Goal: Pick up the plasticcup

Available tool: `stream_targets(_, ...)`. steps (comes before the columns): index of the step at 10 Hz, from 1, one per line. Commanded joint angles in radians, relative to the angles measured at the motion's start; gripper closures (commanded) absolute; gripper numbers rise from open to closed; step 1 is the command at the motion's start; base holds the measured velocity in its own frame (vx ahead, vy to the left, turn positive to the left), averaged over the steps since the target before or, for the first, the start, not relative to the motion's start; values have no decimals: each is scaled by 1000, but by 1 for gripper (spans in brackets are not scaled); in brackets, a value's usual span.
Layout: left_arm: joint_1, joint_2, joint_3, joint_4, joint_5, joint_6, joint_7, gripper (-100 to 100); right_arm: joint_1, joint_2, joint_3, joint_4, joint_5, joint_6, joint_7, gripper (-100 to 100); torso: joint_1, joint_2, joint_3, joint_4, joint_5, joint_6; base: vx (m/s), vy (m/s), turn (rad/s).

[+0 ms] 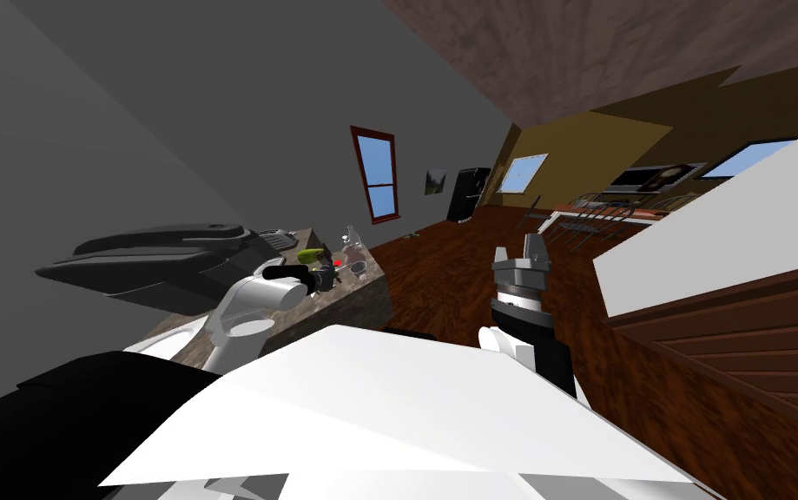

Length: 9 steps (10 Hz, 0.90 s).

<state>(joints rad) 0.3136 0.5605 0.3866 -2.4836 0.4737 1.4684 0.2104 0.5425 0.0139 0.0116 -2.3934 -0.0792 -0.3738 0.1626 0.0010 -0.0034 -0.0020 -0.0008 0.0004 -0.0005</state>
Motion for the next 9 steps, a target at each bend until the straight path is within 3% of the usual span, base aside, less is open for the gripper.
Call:
stream_targets(1,-15,17,-3,-1,16,50,-1,-100,0,0,0,0,0,0,0,0,0,0,0,0,0,0,51,18,-53)
stream_targets(9,-60,66,-17,0,71,264,-7,-100,0,0,0,0,0,0,0,0,0,0,0,0,0,0,55,9,-44)
